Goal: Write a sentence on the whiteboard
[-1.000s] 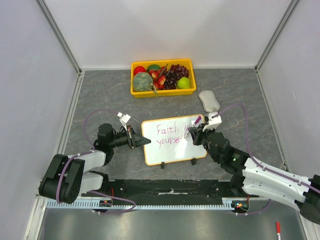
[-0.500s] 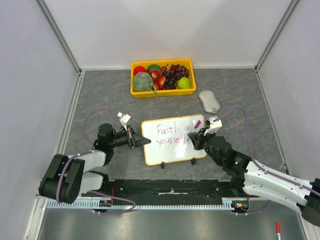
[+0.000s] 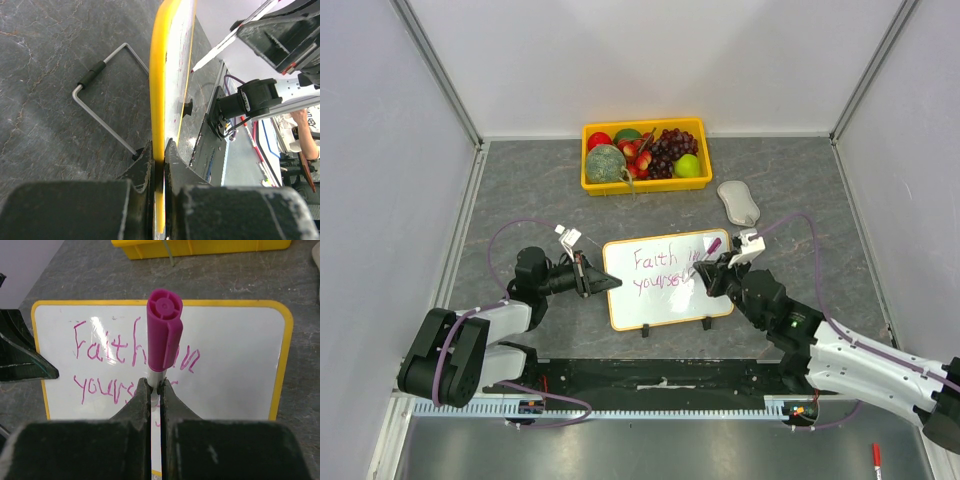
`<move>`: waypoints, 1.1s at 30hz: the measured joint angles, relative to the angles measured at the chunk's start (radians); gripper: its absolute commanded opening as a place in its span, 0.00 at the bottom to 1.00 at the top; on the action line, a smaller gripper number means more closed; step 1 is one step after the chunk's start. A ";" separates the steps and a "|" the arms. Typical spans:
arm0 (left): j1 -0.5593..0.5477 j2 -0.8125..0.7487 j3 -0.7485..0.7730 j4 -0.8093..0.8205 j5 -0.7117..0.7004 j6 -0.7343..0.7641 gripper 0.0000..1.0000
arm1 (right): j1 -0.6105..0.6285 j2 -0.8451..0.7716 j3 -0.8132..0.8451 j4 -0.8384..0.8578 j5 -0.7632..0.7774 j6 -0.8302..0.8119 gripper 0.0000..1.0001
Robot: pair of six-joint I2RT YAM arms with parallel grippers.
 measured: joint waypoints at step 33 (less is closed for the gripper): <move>0.000 0.000 0.000 0.000 0.000 0.000 0.02 | -0.003 0.045 0.056 -0.023 0.132 -0.053 0.00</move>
